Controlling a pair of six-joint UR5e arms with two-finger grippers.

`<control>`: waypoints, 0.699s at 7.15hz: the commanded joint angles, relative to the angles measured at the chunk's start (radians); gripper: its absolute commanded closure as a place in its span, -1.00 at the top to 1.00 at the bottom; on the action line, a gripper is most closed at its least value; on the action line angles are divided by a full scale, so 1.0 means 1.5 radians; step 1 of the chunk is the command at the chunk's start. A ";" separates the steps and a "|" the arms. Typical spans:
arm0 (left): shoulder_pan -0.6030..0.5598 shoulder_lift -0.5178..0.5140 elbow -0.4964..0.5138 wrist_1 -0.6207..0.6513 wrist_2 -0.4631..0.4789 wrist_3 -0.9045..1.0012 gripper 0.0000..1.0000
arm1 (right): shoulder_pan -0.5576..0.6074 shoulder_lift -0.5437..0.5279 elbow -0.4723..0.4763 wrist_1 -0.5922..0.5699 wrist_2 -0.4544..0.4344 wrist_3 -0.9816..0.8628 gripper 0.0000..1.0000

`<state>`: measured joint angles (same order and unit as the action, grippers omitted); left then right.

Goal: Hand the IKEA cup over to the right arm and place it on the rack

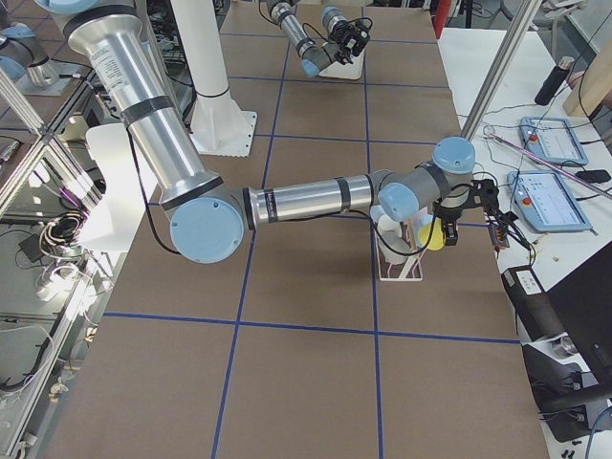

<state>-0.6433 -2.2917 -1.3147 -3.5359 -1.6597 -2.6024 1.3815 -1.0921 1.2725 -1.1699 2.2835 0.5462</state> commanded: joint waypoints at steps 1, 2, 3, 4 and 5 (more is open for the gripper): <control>0.000 0.000 0.000 0.000 0.000 0.000 0.65 | -0.017 0.010 -0.001 0.003 -0.035 0.002 -1.00; 0.000 0.000 0.000 0.000 0.000 0.000 0.65 | -0.021 0.011 -0.003 0.003 -0.047 0.002 -1.00; 0.000 0.000 0.000 0.000 0.000 0.000 0.65 | -0.031 0.011 -0.003 0.005 -0.060 0.002 -1.00; 0.000 0.000 0.000 0.000 0.001 0.000 0.65 | -0.035 0.006 -0.005 0.007 -0.072 -0.005 -1.00; 0.000 0.000 0.000 0.000 0.001 0.000 0.65 | -0.035 0.004 -0.005 0.007 -0.073 -0.005 -1.00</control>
<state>-0.6427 -2.2918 -1.3146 -3.5358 -1.6588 -2.6016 1.3326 -1.0814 1.2667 -1.1611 2.1842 0.5420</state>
